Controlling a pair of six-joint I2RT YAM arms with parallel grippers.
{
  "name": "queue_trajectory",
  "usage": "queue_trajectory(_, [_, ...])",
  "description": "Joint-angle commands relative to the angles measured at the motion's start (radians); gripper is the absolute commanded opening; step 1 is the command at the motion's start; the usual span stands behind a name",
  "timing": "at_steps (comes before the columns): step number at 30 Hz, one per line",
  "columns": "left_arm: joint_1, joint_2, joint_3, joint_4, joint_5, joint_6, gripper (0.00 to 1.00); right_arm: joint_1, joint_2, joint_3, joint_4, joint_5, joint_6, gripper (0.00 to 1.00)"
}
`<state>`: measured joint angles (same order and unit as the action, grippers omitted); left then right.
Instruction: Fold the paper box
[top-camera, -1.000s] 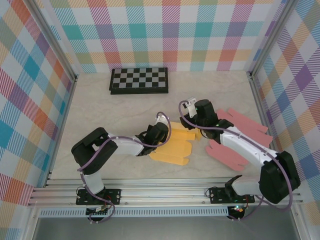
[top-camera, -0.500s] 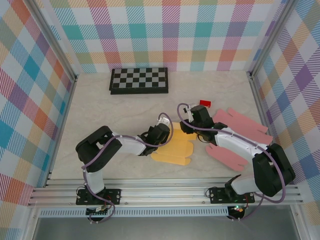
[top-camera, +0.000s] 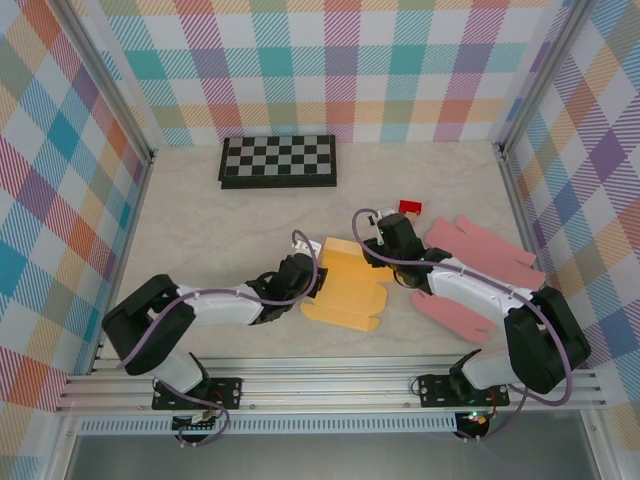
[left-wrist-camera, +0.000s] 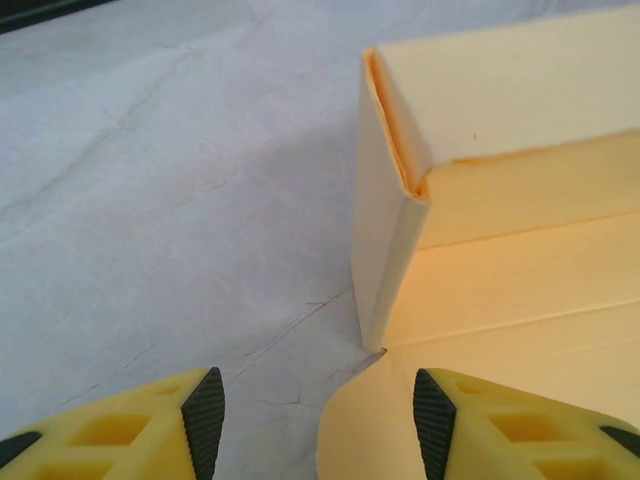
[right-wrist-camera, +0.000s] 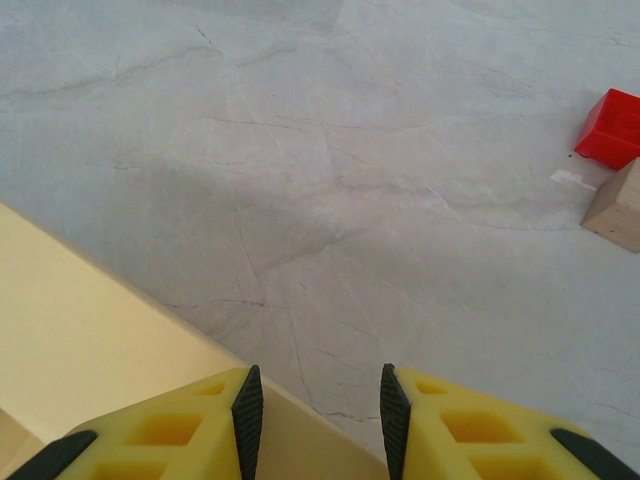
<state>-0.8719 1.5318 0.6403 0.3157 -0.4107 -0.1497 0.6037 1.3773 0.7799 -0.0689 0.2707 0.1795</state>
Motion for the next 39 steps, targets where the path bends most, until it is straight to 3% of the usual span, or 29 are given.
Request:
queue_trajectory(1, [0.022, -0.032, -0.043, 0.04, 0.034, -0.057, 0.56, 0.008, -0.011, -0.022, -0.071, 0.03, 0.005, 0.38])
queue_trajectory(9, [0.054, 0.147, 0.07, 0.128, 0.082, -0.094, 0.54, 0.021, -0.015, -0.02, -0.075, 0.033, 0.023, 0.38])
queue_trajectory(17, [0.054, 0.269, 0.204, 0.094, -0.042, -0.121, 0.47, 0.034, -0.03, -0.027, -0.083, 0.039, 0.031, 0.38])
queue_trajectory(20, [0.054, 0.311, 0.239, 0.073, -0.064, -0.127, 0.37, 0.036, -0.034, -0.029, -0.086, 0.038, 0.034, 0.38])
queue_trajectory(24, [0.053, 0.34, 0.277, 0.019, -0.122, -0.136, 0.1, 0.036, -0.035, -0.034, -0.086, 0.039, 0.043, 0.38])
queue_trajectory(28, [0.053, 0.358, 0.305, -0.025, -0.162, -0.134, 0.0, 0.038, -0.035, -0.036, -0.086, 0.041, 0.053, 0.38])
queue_trajectory(32, [0.054, 0.359, 0.3, -0.032, -0.16, -0.122, 0.04, 0.038, -0.035, -0.037, -0.084, 0.04, 0.06, 0.37])
queue_trajectory(37, [0.053, 0.297, 0.23, -0.01, -0.08, -0.074, 0.4, 0.039, -0.025, -0.037, -0.083, 0.041, 0.054, 0.37])
queue_trajectory(39, [0.053, 0.258, 0.196, -0.013, -0.038, -0.067, 0.49, 0.039, -0.021, -0.036, -0.086, 0.042, 0.052, 0.37])
